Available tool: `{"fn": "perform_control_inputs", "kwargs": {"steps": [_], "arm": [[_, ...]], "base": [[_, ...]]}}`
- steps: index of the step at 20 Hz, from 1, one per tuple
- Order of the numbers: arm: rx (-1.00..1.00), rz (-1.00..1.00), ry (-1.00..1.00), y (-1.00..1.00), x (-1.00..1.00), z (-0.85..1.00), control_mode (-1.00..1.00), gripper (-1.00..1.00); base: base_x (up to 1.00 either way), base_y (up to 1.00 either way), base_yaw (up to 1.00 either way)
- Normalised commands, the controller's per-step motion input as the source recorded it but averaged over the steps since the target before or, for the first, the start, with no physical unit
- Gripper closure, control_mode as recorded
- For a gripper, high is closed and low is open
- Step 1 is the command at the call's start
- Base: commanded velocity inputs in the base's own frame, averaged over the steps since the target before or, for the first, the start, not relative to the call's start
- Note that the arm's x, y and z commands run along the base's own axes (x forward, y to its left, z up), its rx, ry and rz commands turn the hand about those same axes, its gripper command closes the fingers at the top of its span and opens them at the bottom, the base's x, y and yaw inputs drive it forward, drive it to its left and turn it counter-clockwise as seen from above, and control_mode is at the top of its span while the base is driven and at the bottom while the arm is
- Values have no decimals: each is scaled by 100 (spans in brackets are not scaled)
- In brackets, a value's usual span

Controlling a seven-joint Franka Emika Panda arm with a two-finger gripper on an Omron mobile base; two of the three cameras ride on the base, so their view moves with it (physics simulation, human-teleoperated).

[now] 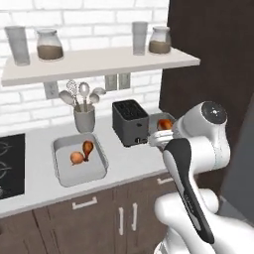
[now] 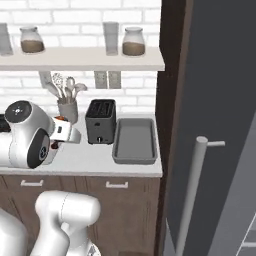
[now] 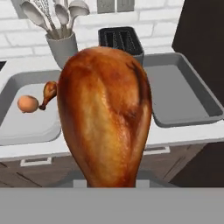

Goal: Place one onion and one chicken drumstick in each tupperware on the nearby counter, to pack two identical lunches.

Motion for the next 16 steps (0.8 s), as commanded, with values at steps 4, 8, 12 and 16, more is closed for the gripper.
{"fn": "perform_control_inputs", "kwargs": {"steps": [4,8,12,16], "arm": [[0,0,0,0,0,0,100,100],[0,0,0,0,0,0,100,100],[0,0,0,0,0,0,100,100],[-9,2,13,-11,74,-85,-100,100]], "base": [[63,-26,-65],[93,-7,-41],[89,-12,-8],[0,0,0]]}}
